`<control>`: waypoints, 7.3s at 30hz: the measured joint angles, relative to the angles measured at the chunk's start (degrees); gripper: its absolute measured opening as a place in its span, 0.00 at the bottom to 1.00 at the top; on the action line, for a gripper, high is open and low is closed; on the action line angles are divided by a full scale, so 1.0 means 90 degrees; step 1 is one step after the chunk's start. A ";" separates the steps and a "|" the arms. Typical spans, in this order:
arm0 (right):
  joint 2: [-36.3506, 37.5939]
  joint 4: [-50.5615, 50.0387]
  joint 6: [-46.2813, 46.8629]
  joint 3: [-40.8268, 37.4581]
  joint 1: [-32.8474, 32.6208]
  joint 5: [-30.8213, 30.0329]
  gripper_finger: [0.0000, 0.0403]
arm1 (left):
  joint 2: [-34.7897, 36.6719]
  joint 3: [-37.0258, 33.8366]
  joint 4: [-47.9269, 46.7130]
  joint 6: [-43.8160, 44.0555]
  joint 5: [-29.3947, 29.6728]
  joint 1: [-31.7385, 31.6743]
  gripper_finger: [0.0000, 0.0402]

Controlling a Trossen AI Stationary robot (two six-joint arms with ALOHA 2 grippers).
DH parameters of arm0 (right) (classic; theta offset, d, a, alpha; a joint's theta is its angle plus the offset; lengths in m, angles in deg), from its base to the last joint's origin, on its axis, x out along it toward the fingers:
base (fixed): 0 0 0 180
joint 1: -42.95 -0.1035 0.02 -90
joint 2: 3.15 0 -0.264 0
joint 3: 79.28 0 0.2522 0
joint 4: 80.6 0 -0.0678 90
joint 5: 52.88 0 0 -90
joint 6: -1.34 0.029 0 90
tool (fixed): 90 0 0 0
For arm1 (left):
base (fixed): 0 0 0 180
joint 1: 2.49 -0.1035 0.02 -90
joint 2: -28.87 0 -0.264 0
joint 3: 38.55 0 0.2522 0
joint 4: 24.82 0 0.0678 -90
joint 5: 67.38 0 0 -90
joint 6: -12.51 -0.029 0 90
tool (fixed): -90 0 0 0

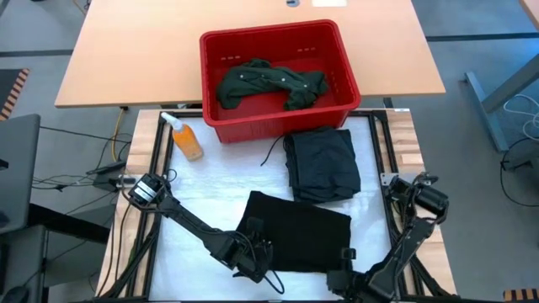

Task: Fold Laundry from Bin
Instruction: Fold the black shirt

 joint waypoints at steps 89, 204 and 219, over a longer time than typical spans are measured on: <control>-0.0741 -0.4311 0.5328 0.1656 -0.1221 0.0256 0.05 | 0.0002 0.0782 0.1772 -0.0716 -0.1894 -0.0182 0.04; 0.1354 -0.1046 0.5406 -0.0067 -0.1423 -0.0284 0.37 | -0.0872 0.0727 0.1272 -0.0476 -0.2608 -0.0683 0.31; 0.1447 0.0076 0.4261 -0.2156 0.0160 0.0236 0.36 | -0.0753 0.0765 -0.1478 0.0712 -0.2587 -0.0644 0.31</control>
